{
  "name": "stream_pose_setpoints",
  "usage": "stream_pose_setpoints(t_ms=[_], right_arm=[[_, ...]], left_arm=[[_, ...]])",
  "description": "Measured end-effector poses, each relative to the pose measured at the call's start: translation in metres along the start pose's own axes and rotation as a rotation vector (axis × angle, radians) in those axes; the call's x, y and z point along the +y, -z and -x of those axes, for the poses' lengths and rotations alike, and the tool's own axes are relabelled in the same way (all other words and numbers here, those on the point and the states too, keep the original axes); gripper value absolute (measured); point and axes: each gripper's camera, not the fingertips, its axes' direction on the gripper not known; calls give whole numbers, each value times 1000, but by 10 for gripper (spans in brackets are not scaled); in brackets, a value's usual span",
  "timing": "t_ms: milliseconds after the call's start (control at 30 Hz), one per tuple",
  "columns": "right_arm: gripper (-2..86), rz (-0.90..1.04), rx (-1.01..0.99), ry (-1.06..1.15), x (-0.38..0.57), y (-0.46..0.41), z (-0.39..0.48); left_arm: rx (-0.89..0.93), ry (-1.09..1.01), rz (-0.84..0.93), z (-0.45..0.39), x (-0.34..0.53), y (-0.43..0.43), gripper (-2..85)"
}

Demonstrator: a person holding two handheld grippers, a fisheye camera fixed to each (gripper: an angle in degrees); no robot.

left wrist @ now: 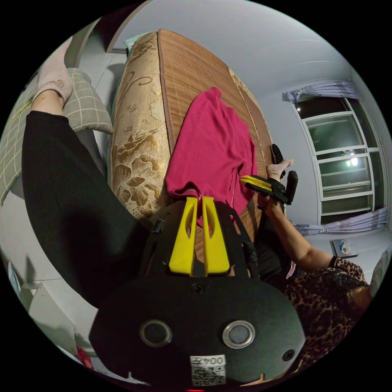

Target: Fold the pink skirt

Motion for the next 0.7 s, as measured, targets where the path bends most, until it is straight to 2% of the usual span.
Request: stream_pose_setpoints(t_ms=[267, 533, 633, 700], right_arm=[[73, -63, 69, -36, -6, 7, -19], [110, 0, 118, 53, -20, -1, -16], [90, 10, 155, 60, -25, 0, -20], [37, 1, 175, 51, -29, 11, -29]], left_arm=[[-7, -1, 7, 0, -5, 0, 25], [-19, -3, 17, -1, -10, -3, 24], [-15, 1, 18, 0, -12, -4, 24], [-10, 4, 17, 0, -14, -4, 24]])
